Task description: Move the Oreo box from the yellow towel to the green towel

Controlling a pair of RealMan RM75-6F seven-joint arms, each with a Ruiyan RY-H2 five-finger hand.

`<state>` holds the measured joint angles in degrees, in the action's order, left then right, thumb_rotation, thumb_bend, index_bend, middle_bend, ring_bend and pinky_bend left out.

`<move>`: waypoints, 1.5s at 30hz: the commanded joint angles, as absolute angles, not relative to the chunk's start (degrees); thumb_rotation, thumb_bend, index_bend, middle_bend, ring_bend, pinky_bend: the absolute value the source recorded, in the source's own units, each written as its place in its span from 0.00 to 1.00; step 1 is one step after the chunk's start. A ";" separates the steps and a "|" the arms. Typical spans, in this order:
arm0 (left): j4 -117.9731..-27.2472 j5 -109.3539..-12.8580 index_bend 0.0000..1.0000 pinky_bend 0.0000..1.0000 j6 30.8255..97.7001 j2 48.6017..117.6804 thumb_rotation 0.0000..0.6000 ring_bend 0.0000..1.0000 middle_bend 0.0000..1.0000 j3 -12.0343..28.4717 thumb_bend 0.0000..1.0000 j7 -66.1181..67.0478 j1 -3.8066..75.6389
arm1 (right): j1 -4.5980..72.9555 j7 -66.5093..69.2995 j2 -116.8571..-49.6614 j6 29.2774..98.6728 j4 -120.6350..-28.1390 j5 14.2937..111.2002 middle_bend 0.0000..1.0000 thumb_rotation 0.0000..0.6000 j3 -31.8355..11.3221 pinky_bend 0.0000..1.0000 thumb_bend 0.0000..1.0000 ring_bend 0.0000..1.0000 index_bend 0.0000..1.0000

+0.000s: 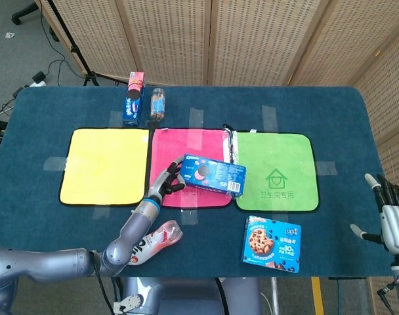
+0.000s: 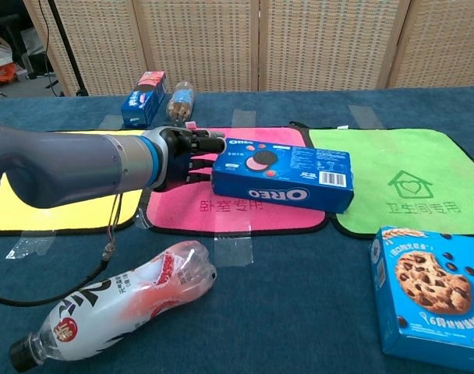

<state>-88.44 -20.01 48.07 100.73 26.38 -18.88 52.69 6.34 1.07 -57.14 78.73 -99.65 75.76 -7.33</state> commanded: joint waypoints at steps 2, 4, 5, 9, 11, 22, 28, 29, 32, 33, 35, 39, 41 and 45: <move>-89.84 -23.26 0.00 0.00 53.11 101.57 1.00 0.00 0.00 27.47 0.80 -18.77 51.06 | 6.44 1.25 -57.08 78.49 -99.49 75.66 0.00 1.00 -7.37 0.00 0.00 0.00 0.00; -91.24 -24.90 0.00 0.00 55.44 100.79 1.00 0.00 0.00 27.56 0.78 -18.30 49.84 | 6.42 1.15 -57.11 78.57 -99.52 75.82 0.00 1.00 -7.28 0.00 0.00 0.00 0.00; -91.94 -25.68 0.00 0.00 56.24 100.41 1.00 0.00 0.00 27.58 0.77 -18.15 49.25 | 6.40 1.11 -57.13 78.63 -99.55 75.89 0.00 1.00 -7.25 0.00 0.00 0.00 0.00; -95.18 -31.11 0.00 0.00 60.91 97.03 1.00 0.00 0.00 26.52 0.68 -16.11 46.04 | 6.40 0.57 -57.41 79.06 -99.64 76.43 0.00 1.00 -7.14 0.00 0.00 0.00 0.00; -96.36 -33.21 0.00 0.00 61.82 95.30 1.00 0.00 0.00 25.63 0.52 -14.94 44.89 | 6.42 0.42 -57.63 79.23 -99.57 76.67 0.00 1.00 -7.10 0.00 0.00 0.00 0.00; -102.65 -47.88 0.00 0.00 67.86 77.73 1.00 0.00 0.00 18.19 0.07 -8.54 34.33 | 9.02 -1.36 -57.86 78.40 -98.86 79.42 0.00 1.00 -8.06 0.00 0.00 0.00 0.00; -100.50 -55.87 0.00 0.00 72.05 67.86 1.00 0.00 0.00 13.20 0.24 -9.77 26.11 | 17.19 -0.55 -54.26 70.22 -99.94 86.30 0.00 1.00 -9.41 0.00 0.28 0.00 0.00; -100.05 -56.61 0.00 0.00 72.37 67.04 1.00 0.00 0.00 12.66 0.23 -9.90 25.28 | 18.45 -0.50 -53.97 68.96 -100.13 87.33 0.00 1.00 -9.52 0.00 0.31 0.00 0.00; -99.40 -58.65 0.00 0.00 73.11 64.21 1.00 0.00 0.00 10.77 0.23 -9.93 22.64 | 22.94 -1.02 -53.56 64.72 -100.95 89.90 0.00 1.00 -10.30 0.00 0.45 0.00 0.02; -99.45 -59.09 0.00 0.00 73.33 63.35 1.00 0.00 0.00 10.30 0.24 -9.82 21.93 | 24.39 -1.41 -53.55 63.26 -101.26 90.46 0.00 1.00 -10.57 0.00 0.49 0.00 0.04; -99.70 -59.60 0.00 0.00 73.73 61.95 1.00 0.00 0.00 9.56 0.25 -9.29 20.81 | 26.85 -2.16 -53.65 60.67 -101.75 91.12 0.00 1.00 -11.02 0.00 0.55 0.00 0.06; -101.21 -59.45 0.00 0.00 75.64 58.60 1.00 0.00 0.00 8.62 0.26 -8.03 17.82 | 34.07 -6.77 -55.58 53.25 -103.00 91.56 0.00 1.00 -12.74 0.00 0.71 0.00 0.09; -101.75 -59.18 0.00 0.00 76.75 57.67 1.00 0.00 0.00 8.47 0.26 -6.90 16.69 | 37.52 -9.25 -57.33 49.69 -103.00 90.72 0.00 1.00 -13.58 0.00 0.80 0.00 0.10; -102.98 -59.31 0.00 0.00 79.03 56.72 1.00 0.00 0.00 8.86 0.27 -5.70 15.23 | 43.56 -13.52 -61.69 43.92 -101.01 88.36 0.00 1.00 -15.15 0.00 0.99 0.00 0.14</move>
<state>-102.53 -59.22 78.43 57.07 8.72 -5.93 15.61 39.91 -10.40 -58.64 47.44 -102.13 89.93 -13.68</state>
